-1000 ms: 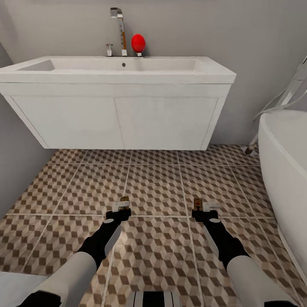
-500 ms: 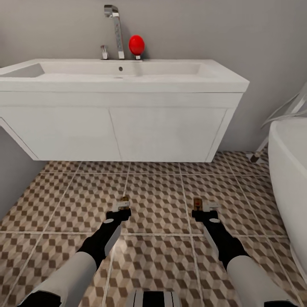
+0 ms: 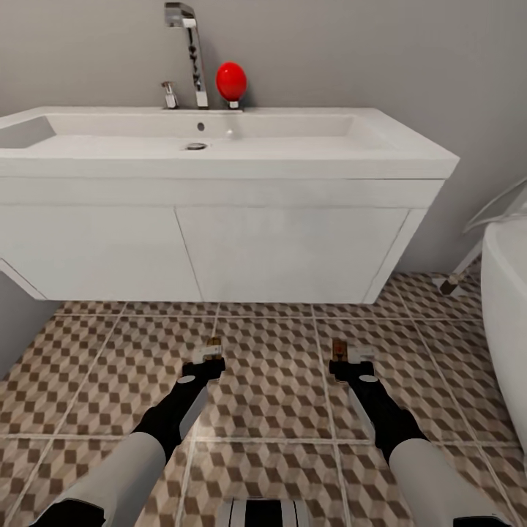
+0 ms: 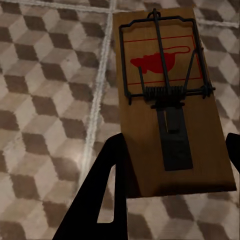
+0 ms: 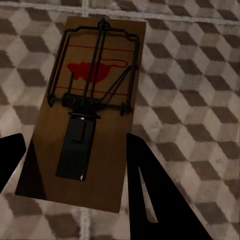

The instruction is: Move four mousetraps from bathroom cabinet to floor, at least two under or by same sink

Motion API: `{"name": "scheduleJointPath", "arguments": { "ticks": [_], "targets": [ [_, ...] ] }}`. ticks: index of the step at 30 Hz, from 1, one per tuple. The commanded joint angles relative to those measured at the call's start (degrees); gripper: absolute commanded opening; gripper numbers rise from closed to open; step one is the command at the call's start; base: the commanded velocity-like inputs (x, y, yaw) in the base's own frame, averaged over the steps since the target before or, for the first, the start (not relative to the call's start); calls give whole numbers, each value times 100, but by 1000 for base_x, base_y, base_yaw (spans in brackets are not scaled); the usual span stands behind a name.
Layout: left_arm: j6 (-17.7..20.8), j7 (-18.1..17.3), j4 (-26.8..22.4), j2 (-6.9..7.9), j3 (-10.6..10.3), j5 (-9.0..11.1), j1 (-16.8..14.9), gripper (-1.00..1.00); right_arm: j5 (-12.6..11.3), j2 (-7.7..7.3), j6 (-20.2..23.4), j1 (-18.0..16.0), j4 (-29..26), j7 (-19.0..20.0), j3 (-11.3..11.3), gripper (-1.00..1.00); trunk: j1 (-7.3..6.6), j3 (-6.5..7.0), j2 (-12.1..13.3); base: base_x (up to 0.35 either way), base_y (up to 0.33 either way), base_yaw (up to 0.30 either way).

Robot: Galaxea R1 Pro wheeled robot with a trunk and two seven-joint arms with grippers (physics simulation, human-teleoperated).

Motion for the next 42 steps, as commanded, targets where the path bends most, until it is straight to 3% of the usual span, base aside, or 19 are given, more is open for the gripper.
{"name": "scheduleJointPath", "arguments": {
  "ticks": [1, 21, 42],
  "targets": [
    [26, 47, -11, 6, -40, 53, -1, -100, -1, 0, 38, -1, -10, -14, 17, -100, 2, -4, -2, 308, 0, 0],
    [48, 25, -13, -3, -42, 96, -1, -100, -1, -5, 38, -1, -12, -14, 17, -100, 2, -4, -2, 46, 0, 0],
    [42, 33, -12, -7, -40, 80, -1, -100, -1, 6, 38, -1, -16, -16, 17, -100, 56, -470, -30, 0, 0, 0]
  ]
}}
